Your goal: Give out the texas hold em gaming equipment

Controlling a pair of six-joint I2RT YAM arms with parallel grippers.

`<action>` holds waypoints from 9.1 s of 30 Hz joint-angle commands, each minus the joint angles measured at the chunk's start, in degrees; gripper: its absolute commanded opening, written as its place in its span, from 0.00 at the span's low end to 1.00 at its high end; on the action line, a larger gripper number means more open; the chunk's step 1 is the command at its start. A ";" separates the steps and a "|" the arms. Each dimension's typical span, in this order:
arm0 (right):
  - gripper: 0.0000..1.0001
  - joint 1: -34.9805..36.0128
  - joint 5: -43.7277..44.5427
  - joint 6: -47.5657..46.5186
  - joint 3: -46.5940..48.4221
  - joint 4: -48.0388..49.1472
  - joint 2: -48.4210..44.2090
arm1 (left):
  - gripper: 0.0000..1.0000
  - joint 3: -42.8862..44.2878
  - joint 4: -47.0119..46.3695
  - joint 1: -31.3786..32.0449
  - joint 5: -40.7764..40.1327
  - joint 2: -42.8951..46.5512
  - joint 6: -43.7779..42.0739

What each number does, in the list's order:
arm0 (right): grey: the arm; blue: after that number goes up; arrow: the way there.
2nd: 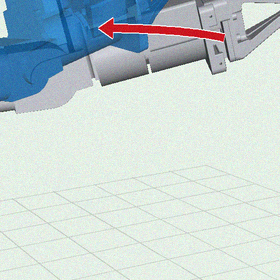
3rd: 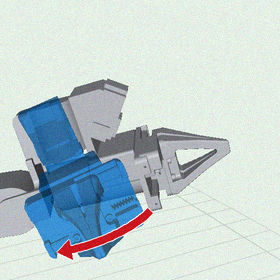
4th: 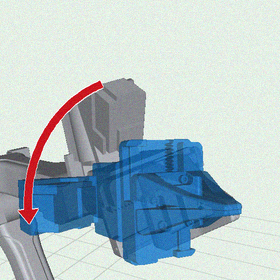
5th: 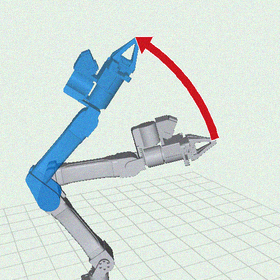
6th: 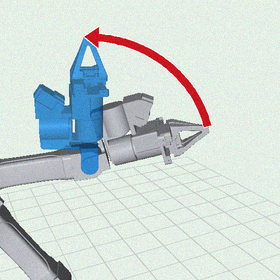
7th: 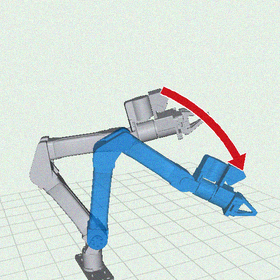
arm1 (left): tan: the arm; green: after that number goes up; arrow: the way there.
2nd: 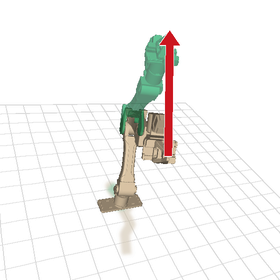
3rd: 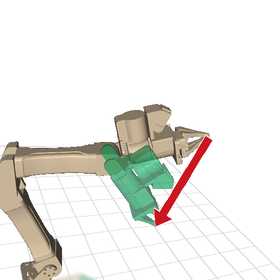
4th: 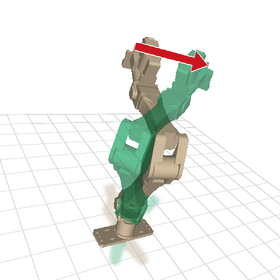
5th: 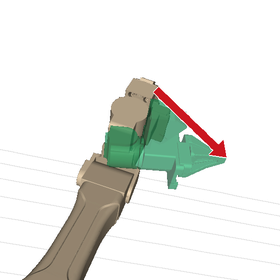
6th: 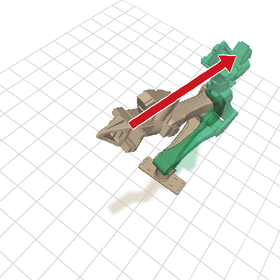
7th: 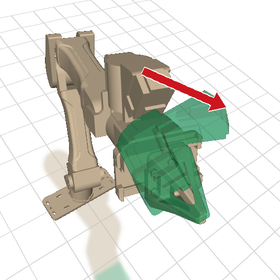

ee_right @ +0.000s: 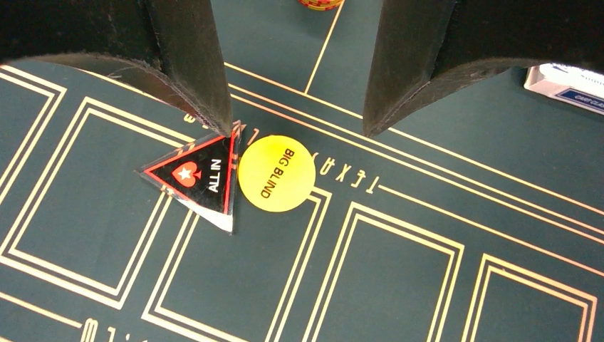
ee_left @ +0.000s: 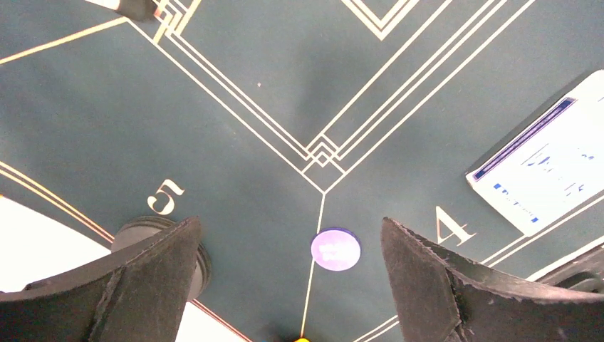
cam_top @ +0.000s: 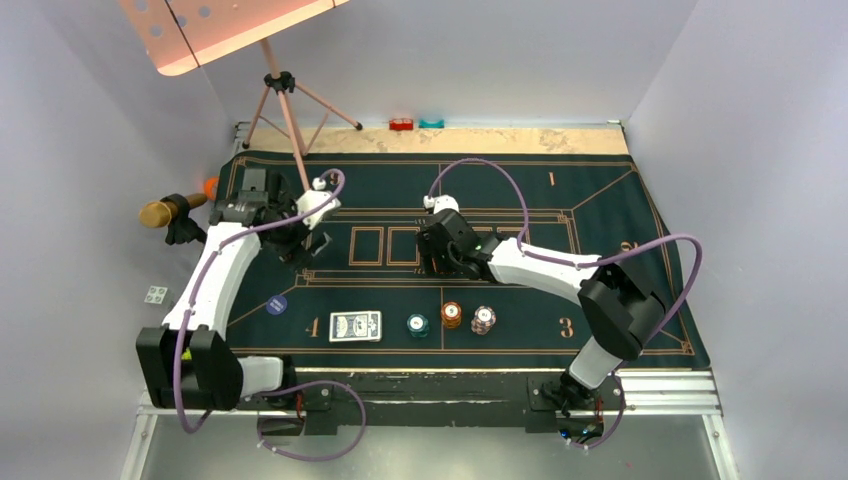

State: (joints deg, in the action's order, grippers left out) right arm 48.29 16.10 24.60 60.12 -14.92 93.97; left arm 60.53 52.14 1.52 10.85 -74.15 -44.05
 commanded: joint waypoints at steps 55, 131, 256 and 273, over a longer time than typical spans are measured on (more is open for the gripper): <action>0.40 -15.14 15.51 3.58 28.59 -8.83 28.43 | 1.00 3.75 7.79 -0.79 0.86 4.26 12.35; 0.80 -4.75 7.78 -3.93 6.23 6.43 9.08 | 1.00 5.28 11.65 -1.18 2.20 4.61 10.09; 0.81 7.77 -8.71 -2.50 8.44 -13.58 -11.85 | 1.00 2.29 14.94 -1.23 15.44 9.73 12.14; 0.89 19.68 -6.92 -6.75 6.62 -16.15 0.18 | 1.00 2.18 8.41 -1.34 3.00 11.08 23.03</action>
State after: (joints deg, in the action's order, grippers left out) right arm 67.88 8.99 19.38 67.42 -31.86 92.73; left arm 62.33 62.98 0.40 17.10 -64.73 -24.58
